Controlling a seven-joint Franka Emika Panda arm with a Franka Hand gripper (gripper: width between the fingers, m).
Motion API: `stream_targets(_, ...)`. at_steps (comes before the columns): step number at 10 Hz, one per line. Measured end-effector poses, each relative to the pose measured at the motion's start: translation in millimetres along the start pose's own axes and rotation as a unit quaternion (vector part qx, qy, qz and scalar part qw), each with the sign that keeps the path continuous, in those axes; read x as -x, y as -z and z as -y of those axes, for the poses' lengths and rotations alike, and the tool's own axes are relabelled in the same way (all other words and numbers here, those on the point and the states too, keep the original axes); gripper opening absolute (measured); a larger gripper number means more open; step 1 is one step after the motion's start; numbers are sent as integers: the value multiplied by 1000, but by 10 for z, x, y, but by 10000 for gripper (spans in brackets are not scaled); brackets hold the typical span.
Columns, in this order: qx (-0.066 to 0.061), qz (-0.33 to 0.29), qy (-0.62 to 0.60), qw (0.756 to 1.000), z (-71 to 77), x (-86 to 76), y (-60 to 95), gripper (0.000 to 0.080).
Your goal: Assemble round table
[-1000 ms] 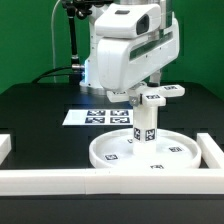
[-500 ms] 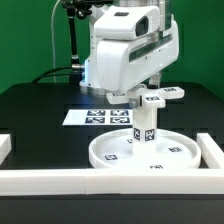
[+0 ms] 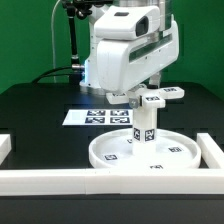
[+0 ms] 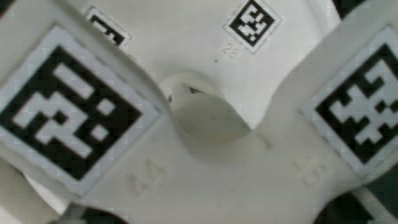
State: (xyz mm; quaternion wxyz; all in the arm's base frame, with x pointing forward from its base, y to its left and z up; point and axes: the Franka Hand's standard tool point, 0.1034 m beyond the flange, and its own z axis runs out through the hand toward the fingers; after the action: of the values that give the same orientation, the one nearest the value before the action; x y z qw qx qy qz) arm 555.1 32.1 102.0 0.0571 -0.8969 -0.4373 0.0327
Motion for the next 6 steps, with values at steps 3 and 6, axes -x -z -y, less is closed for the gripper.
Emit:
stream_targets(3,-2,-2,-26,1000,-2,3,0,458)
stream_targets(6,-16,-17,-189,982,-22,23,-2,458)
